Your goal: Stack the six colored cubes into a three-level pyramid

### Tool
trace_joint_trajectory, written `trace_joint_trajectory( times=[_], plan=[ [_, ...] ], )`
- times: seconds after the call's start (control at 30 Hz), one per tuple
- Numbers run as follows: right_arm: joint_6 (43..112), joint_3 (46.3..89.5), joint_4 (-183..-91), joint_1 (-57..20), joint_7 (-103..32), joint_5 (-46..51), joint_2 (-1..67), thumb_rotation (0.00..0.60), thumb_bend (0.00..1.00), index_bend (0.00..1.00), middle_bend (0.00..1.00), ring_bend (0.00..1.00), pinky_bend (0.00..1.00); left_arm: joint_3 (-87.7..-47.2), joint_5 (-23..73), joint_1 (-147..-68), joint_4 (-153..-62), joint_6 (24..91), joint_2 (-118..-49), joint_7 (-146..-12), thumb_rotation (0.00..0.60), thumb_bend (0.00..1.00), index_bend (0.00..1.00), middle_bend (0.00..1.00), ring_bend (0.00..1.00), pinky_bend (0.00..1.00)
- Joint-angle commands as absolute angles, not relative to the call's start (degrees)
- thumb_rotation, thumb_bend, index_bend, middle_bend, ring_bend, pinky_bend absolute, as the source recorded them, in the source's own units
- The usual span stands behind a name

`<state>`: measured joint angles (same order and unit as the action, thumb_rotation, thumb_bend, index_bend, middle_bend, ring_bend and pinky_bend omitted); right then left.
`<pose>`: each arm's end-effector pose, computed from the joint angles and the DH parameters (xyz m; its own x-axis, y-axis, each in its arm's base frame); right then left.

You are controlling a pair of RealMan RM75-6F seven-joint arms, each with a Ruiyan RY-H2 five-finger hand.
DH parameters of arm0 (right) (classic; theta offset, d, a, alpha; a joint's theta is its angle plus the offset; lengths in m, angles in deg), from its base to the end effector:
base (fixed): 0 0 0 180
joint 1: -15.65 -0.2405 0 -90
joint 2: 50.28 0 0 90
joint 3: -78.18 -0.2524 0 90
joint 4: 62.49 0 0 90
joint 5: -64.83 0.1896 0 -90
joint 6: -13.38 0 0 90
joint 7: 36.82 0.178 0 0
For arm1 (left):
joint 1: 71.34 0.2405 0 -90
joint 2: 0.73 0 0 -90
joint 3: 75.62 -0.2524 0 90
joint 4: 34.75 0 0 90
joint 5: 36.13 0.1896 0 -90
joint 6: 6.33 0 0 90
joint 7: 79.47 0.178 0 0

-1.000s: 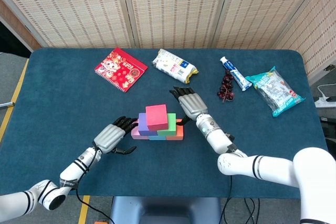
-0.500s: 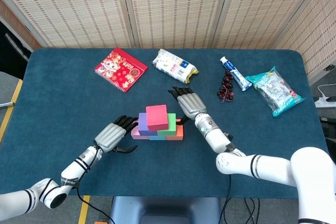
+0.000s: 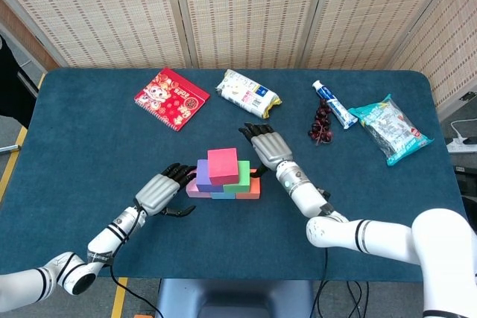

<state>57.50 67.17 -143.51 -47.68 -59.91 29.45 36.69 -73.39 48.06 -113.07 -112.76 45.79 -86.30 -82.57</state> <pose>-0.0729 -0.4288 -0.0164 0.4256 -0.3983 0.8125 -0.8932 -0.3291 0.3065 -0.1602 0.3452 -0.0170 0.4661 0.3522 0.8116 0.8115 -0.5357 -0.2336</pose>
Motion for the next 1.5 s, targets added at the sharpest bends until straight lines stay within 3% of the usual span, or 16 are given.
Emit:
trace_joint_trajectory(
  times=[0.03,0.47,0.63,0.83,0.93,1.1,1.17,1.33,1.5],
  plan=[
    [57.7,67.3,-143.9,-47.5,-60.0,29.3,36.3,0.6,0.09,0.0,0.0,0.0,0.03,-73.5,47.9,-112.8,-112.7,46.0,-86.1,-82.8,0.135,0.31,0.07,0.0,0.0,0.0],
    [58.6,68.2,-148.2,-46.2,-60.6,29.2,32.0,0.6,0.09,0.0,0.0,0.0,0.03,-73.8,47.5,-111.6,-113.1,47.4,-85.2,-83.4,0.14,0.31,0.07,0.0,0.0,0.0],
    [60.1,67.2,-160.9,-42.8,-57.8,26.5,20.5,0.6,0.09,0.0,0.0,0.0,0.03,-74.2,47.4,-107.9,-115.3,52.5,-81.9,-84.4,0.158,0.31,0.07,0.0,0.0,0.0],
    [61.0,66.4,-169.0,-39.1,-53.7,22.0,11.8,0.6,0.09,0.0,0.0,0.0,0.03,-74.2,47.3,-105.2,-117.6,56.4,-78.6,-84.6,0.181,0.31,0.07,0.0,0.0,0.0],
    [63.6,67.3,-172.4,-35.1,-51.4,16.9,7.4,0.6,0.09,0.0,0.0,0.0,0.04,-73.7,46.7,-102.9,-119.0,60.0,-76.3,-83.8,0.254,0.31,0.07,0.0,0.0,0.0],
    [72.6,70.2,-174.0,-24.6,-43.5,3.8,3.6,0.6,0.09,0.0,0.0,0.0,0.07,-73.2,43.8,-98.0,-119.5,65.8,-73.3,-81.3,0.51,0.31,0.08,0.0,0.0,0.0],
    [78.7,72.2,-172.0,-19.2,-39.1,-3.1,3.6,0.6,0.1,0.0,0.0,0.0,0.08,-73.2,42.2,-95.5,-119.7,68.1,-72.3,-81.2,0.561,0.31,0.09,0.0,0.0,0.0],
    [94.1,77.8,-161.6,-7.4,-32.7,-16.2,7.8,0.6,0.12,0.0,0.0,0.0,0.08,-74.1,40.0,-89.3,-119.8,73.7,-70.9,-81.2,0.599,0.31,0.09,0.0,0.0,0.0],
    [103.1,81.4,-152.8,0.6,-26.9,-22.1,12.4,0.6,0.12,0.0,0.0,0.0,0.04,-75.2,40.5,-84.0,-120.2,79.6,-71.8,-80.5,0.6,0.31,0.09,0.0,0.0,0.0]
  ],
)
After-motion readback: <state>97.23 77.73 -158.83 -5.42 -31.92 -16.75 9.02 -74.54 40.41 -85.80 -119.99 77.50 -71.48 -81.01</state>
